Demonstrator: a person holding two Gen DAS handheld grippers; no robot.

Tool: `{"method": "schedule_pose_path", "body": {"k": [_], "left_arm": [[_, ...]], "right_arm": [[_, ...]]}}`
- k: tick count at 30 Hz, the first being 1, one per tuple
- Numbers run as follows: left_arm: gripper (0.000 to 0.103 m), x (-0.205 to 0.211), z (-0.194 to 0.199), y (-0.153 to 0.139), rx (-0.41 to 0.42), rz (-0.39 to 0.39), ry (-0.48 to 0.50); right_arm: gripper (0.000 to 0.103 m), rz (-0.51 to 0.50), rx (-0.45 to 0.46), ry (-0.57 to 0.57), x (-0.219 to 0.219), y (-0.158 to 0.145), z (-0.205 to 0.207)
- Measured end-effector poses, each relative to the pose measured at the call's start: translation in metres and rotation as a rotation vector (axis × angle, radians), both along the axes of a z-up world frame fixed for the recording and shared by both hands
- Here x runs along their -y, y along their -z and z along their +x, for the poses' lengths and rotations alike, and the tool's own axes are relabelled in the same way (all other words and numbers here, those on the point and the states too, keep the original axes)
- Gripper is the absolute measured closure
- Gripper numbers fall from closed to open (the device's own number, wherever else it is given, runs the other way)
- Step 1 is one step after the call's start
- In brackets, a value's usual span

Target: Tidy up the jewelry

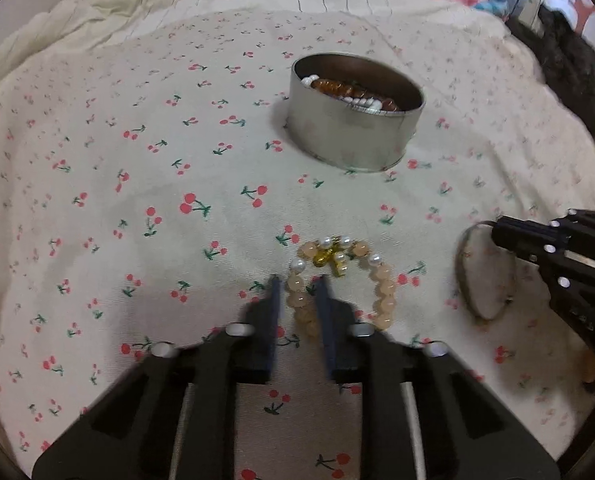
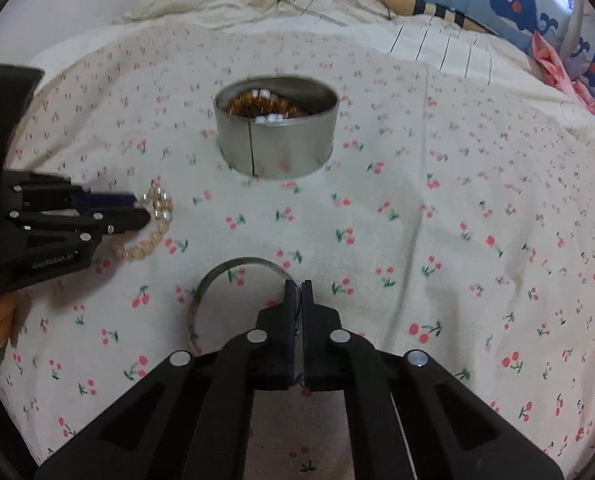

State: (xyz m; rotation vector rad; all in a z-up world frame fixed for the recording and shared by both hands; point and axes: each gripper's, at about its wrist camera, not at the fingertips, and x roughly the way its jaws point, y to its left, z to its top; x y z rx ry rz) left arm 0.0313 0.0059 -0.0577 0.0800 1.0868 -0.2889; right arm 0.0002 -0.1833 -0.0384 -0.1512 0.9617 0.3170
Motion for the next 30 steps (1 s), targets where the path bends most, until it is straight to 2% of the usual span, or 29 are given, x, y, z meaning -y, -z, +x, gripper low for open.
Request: {"method": "schedule_pose_path", "body": {"k": [4,7,9,11,13,14,15,16,17,18,19,20,21,24,27,30], "left_arm": [[0.096,-0.007,-0.003,-0.021,0.092,-0.049,-0.003],[0.096,-0.018,0.005,-0.017,0.064,-0.051,-0.044],[0.096,-0.023,0.01,-0.009,0.016,-0.04,-0.061],[0.093,-0.027,0.013,-0.004,-0.006,-0.026,-0.088],[0.077,-0.024,0.013,-0.003,-0.006,0.01,-0.079],[0.054,-0.022,0.013,0.0,-0.005,0.036,-0.08],[0.044,-0.017,0.012,0.002,-0.001,0.061,-0.08],[0.044,-0.013,0.011,0.005,0.001,0.08,-0.073],[0.044,-0.008,0.011,0.007,0.002,0.093,-0.061],[0.046,-0.004,0.01,0.006,0.006,0.093,-0.046],[0.055,-0.001,0.009,0.005,0.006,0.089,-0.026],[0.081,0.001,0.007,0.003,0.002,0.07,0.001],[0.096,0.002,0.005,0.001,-0.002,0.054,0.016],[0.096,0.008,-0.002,-0.012,0.046,0.035,0.043],[0.096,0.005,-0.002,-0.026,0.094,-0.005,0.028],[0.096,-0.007,0.004,-0.025,0.075,-0.043,-0.014]], "right_arm": [[0.099,0.013,0.019,0.036,0.008,-0.006,0.003],[0.096,0.02,0.008,0.039,0.009,-0.006,0.005],[0.08,0.015,0.002,0.041,0.008,-0.003,0.005],[0.049,0.0,0.008,0.039,0.007,-0.003,0.003],[0.048,-0.026,-0.002,0.031,0.004,0.002,0.004],[0.048,-0.039,-0.021,0.027,0.002,0.007,0.005],[0.053,-0.051,-0.039,0.026,0.0,0.013,0.006],[0.057,-0.051,-0.038,0.023,-0.002,0.014,0.007],[0.069,-0.047,-0.035,0.012,-0.004,0.013,0.006],[0.089,-0.051,-0.031,0.01,-0.005,0.013,0.006],[0.097,-0.048,-0.028,0.012,-0.004,0.012,0.006],[0.099,-0.041,-0.025,0.012,-0.004,0.011,0.005],[0.1,-0.039,-0.02,0.013,-0.003,0.011,0.005],[0.1,-0.01,0.013,0.041,0.003,0.002,0.004],[0.1,0.01,0.031,0.068,0.01,-0.003,0.005],[0.1,-0.002,0.02,0.09,0.012,0.001,0.007]]}}
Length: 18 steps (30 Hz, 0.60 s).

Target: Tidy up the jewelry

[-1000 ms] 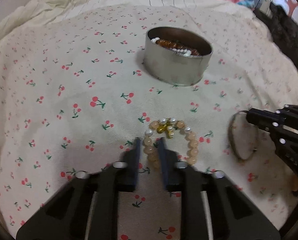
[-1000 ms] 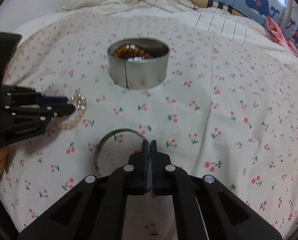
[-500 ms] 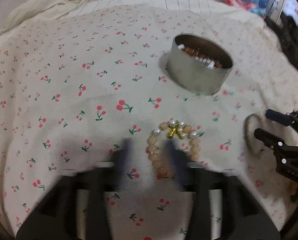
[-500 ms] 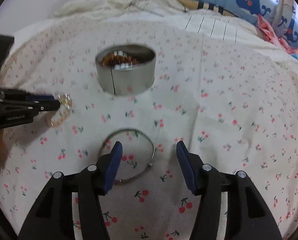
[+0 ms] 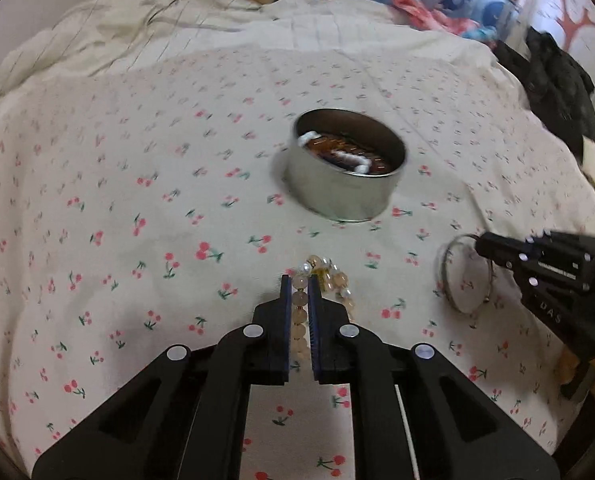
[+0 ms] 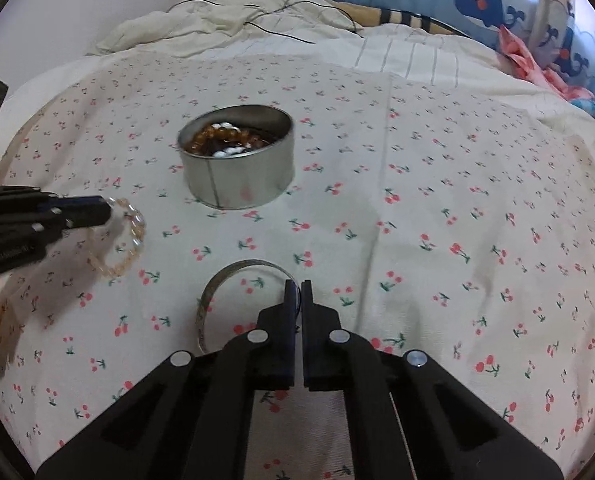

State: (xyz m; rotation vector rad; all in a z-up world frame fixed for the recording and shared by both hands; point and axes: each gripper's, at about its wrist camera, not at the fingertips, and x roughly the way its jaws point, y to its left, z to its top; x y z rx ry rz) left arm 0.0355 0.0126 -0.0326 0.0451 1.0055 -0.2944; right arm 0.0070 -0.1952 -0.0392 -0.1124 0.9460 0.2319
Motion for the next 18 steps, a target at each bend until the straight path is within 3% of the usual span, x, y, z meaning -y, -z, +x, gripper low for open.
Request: {"method": "schedule_pose_path", "body": {"k": [3,7,8,11,12,13,16,18], "left_arm": [[0.096,-0.003,0.005,0.01,-0.044,-0.003,-0.014],[0.093,-0.005,0.009,0.027,-0.097,0.056,-0.029],[0.088,-0.005,0.01,0.027,-0.099,0.058,-0.032],[0.045,-0.008,0.014,0.031,-0.097,0.086,-0.072],[0.044,-0.008,0.013,0.032,-0.097,0.088,-0.077],[0.046,-0.005,0.013,0.032,-0.093,0.094,-0.069],[0.096,-0.002,0.009,0.028,-0.102,0.045,-0.008],[0.096,-0.001,0.008,0.025,-0.084,0.043,0.004]], "right_arm": [[0.1,-0.013,-0.028,0.001,-0.001,0.006,0.004],[0.1,-0.016,-0.062,-0.007,-0.001,0.013,0.006],[0.1,-0.018,-0.065,-0.008,-0.001,0.014,0.006],[0.099,-0.043,-0.064,-0.014,-0.005,0.016,0.006],[0.1,-0.053,-0.058,-0.017,-0.007,0.016,0.005],[0.1,-0.053,-0.053,-0.019,-0.008,0.016,0.005],[0.1,-0.03,-0.027,-0.012,-0.007,0.009,0.002],[0.1,-0.005,-0.018,-0.005,-0.004,0.005,0.002]]}}
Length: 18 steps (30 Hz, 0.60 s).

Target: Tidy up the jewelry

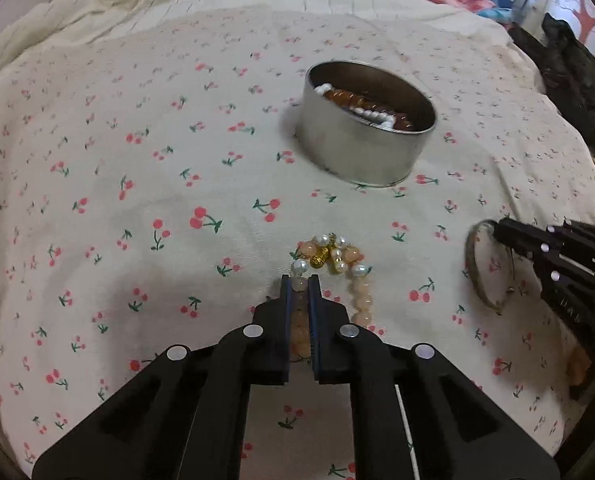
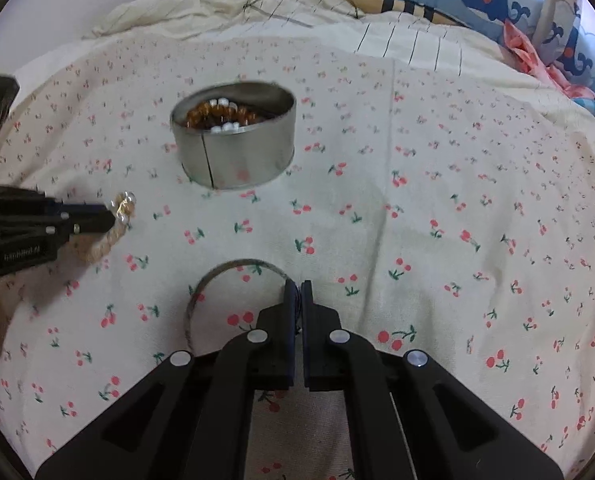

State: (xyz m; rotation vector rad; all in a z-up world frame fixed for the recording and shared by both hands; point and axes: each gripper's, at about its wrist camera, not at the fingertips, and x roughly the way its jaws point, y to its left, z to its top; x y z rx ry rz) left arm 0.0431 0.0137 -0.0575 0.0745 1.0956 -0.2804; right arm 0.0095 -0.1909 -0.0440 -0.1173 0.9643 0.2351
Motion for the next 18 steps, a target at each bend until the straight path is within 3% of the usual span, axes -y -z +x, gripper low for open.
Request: {"method": "schedule_pose_path", "body": {"k": [3,7,15,18], "left_arm": [[0.096,-0.008,0.0,-0.013,0.026,-0.074,-0.013],[0.096,-0.017,0.004,-0.017,0.033,-0.092,-0.039],[0.091,-0.01,0.007,0.006,-0.025,0.018,-0.052],[0.082,-0.009,0.007,0.007,-0.014,0.049,-0.059]], "right_arm": [[0.1,0.016,0.01,0.011,0.002,-0.004,0.001],[0.1,0.018,-0.041,0.015,0.002,0.004,0.006],[0.099,-0.026,-0.067,-0.004,-0.006,0.015,0.007],[0.099,-0.018,-0.054,-0.001,-0.005,0.012,0.005]]}}
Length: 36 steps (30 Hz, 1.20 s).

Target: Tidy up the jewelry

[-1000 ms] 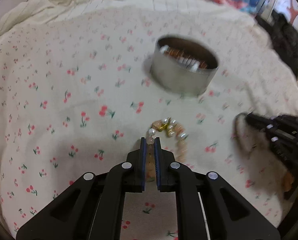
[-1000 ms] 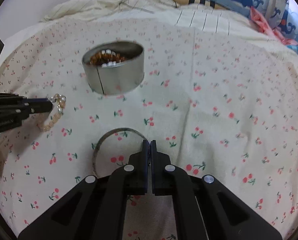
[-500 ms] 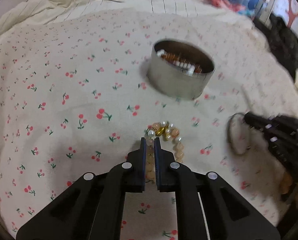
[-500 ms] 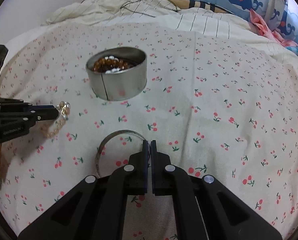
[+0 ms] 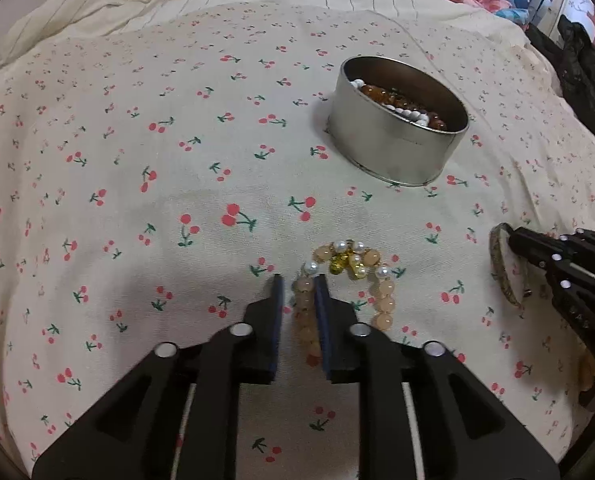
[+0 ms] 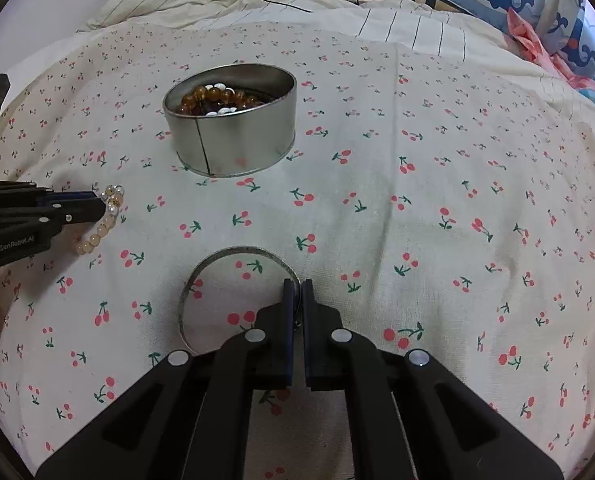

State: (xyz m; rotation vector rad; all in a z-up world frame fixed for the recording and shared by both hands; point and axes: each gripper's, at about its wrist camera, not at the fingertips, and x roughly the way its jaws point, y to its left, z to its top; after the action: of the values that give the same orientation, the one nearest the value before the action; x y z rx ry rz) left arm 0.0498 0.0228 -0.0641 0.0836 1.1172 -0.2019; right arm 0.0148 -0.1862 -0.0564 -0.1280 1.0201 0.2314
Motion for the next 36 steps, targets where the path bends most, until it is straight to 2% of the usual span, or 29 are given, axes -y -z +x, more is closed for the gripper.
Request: {"method": "schedule_pose_path", "body": {"k": [3,4,5,6,10,15,17,21,23,25,26,27,29,30,32,33,34,35,36], "left_arm": [[0.082,0.0,0.001,-0.001,0.001,-0.002,-0.002],[0.083,-0.002,0.001,-0.003,0.001,-0.025,-0.002],[0.095,-0.003,0.001,-0.005,-0.003,-0.058,0.001],[0.096,-0.004,-0.001,-0.007,-0.004,-0.081,0.007],[0.096,-0.01,-0.007,-0.023,0.058,-0.12,0.006],[0.096,-0.018,-0.006,-0.03,0.075,-0.177,-0.015],[0.096,-0.019,-0.007,-0.029,0.073,-0.176,-0.017],[0.095,-0.021,0.003,-0.011,-0.014,-0.147,-0.057],[0.09,-0.023,0.005,-0.006,-0.037,-0.137,-0.066],[0.075,-0.025,0.004,-0.01,-0.015,-0.132,-0.078],[0.058,-0.026,0.004,-0.012,-0.005,-0.127,-0.084],[0.045,-0.026,0.003,-0.012,0.005,-0.114,-0.095],[0.044,-0.025,0.005,-0.007,-0.008,-0.097,-0.096],[0.044,-0.022,0.006,-0.002,-0.024,-0.087,-0.082],[0.045,-0.009,0.002,0.001,-0.005,-0.006,-0.041],[0.059,-0.003,0.0,0.001,0.009,0.022,-0.011],[0.071,0.001,-0.001,0.0,0.007,0.01,0.02],[0.096,0.003,-0.003,-0.001,0.002,0.001,0.034],[0.096,0.005,-0.004,-0.002,0.003,0.003,0.046]], "right_arm": [[0.1,0.035,0.017,0.013,0.006,-0.005,-0.001],[0.1,0.044,0.024,0.017,0.007,-0.008,-0.001],[0.1,0.053,0.033,0.02,0.008,-0.01,-0.001],[0.1,0.06,0.041,0.023,0.009,-0.012,-0.001],[0.1,0.071,0.07,0.032,0.012,-0.02,-0.001],[0.1,0.078,0.093,0.039,0.015,-0.026,-0.002],[0.1,0.076,0.084,0.04,0.015,-0.025,-0.002],[0.1,0.067,0.038,0.034,0.015,-0.016,0.002],[0.1,0.068,0.022,0.035,0.016,-0.014,0.002],[0.09,0.071,0.015,0.033,0.016,-0.013,0.002],[0.063,0.071,0.019,0.036,0.016,-0.014,0.001],[0.043,0.071,0.024,0.032,0.015,-0.015,0.0],[0.045,0.05,0.011,0.008,0.01,-0.011,-0.001],[0.052,0.028,-0.005,-0.003,0.007,-0.006,-0.001],[0.062,0.001,-0.003,-0.014,0.002,-0.003,-0.002],[0.08,0.003,-0.003,-0.018,0.001,-0.004,-0.002],[0.089,0.005,-0.003,-0.016,0.002,-0.005,-0.002],[0.097,0.013,-0.004,-0.015,0.003,-0.005,-0.001],[0.098,0.019,-0.001,-0.012,0.004,-0.006,-0.002]]}}
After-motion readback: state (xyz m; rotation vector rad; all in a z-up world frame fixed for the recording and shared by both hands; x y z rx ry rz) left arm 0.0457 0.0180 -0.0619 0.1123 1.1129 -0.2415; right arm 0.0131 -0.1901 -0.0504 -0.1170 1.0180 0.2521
